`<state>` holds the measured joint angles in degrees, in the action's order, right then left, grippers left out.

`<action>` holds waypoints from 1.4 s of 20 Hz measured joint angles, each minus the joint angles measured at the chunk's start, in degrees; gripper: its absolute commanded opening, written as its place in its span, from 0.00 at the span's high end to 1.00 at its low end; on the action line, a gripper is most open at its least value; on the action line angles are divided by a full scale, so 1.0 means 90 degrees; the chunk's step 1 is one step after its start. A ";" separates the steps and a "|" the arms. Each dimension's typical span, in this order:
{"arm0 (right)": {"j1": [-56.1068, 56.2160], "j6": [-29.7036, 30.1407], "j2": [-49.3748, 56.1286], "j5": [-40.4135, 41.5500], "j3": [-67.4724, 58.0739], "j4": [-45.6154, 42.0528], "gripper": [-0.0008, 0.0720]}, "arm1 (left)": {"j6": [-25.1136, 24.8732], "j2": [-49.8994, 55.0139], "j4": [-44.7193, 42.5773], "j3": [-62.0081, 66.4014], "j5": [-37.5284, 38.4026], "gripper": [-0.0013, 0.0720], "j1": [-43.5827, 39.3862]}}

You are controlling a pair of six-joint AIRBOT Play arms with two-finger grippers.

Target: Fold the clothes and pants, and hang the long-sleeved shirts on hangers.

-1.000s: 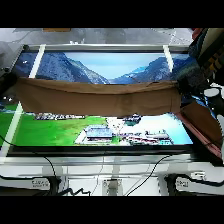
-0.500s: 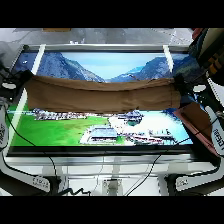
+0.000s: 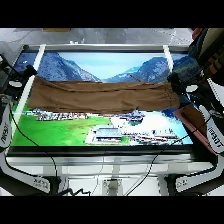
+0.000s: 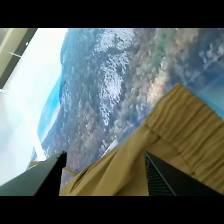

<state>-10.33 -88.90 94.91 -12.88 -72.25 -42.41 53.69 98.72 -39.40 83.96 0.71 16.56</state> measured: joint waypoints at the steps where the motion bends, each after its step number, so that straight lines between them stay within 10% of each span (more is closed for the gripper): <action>1: 0.0002 0.0005 -0.0032 -0.0046 -0.0007 -0.0024 0.22 | -0.0005 -0.0148 0.0000 0.0002 0.0146 0.33 0.0056; 2: 0.0005 0.0015 -0.0066 -0.0095 -0.0017 -0.0053 0.22 | -0.0005 -0.0301 -0.0005 0.0005 0.0425 0.60 0.0163; 5: 0.0010 0.0017 -0.0187 -0.0389 -0.0024 -0.0299 0.23 | 0.0260 -0.0641 -0.0100 0.0005 0.1987 0.69 0.0753; 7: 0.0010 0.0017 -0.0262 -0.0576 -0.0024 -0.0532 0.23 | 0.1081 -0.0750 -0.0187 0.0002 0.3361 0.97 0.1333; 12: 0.0010 0.0019 -0.0364 -0.0920 -0.0024 -0.0954 0.23 | 0.2820 -0.1173 -0.1885 -0.0355 0.6224 0.96 0.2324; 13: 0.0010 0.0019 -0.0372 -0.0952 -0.0024 -0.1003 0.23 | 0.3033 -0.1307 -0.2256 -0.0534 0.6375 0.72 0.2395; 14: 0.0010 0.0019 -0.0376 -0.0984 -0.0024 -0.1042 0.23 | 0.3189 -0.1399 -0.2509 -0.0692 0.6431 0.18 0.2436; 15: 0.0010 0.0019 -0.0379 -0.1010 -0.0024 -0.1081 0.23 | 0.3303 -0.1457 -0.2693 -0.0838 0.6428 0.03 0.2460; 28: 0.0010 0.0019 -0.0384 -0.1095 -0.0024 -0.1185 0.23 | 0.3609 -0.0158 -0.1729 -0.1277 0.4947 0.03 0.1710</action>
<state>-10.24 -88.73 91.46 -22.74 -72.47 -53.08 86.17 97.30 -54.96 72.47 45.23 31.94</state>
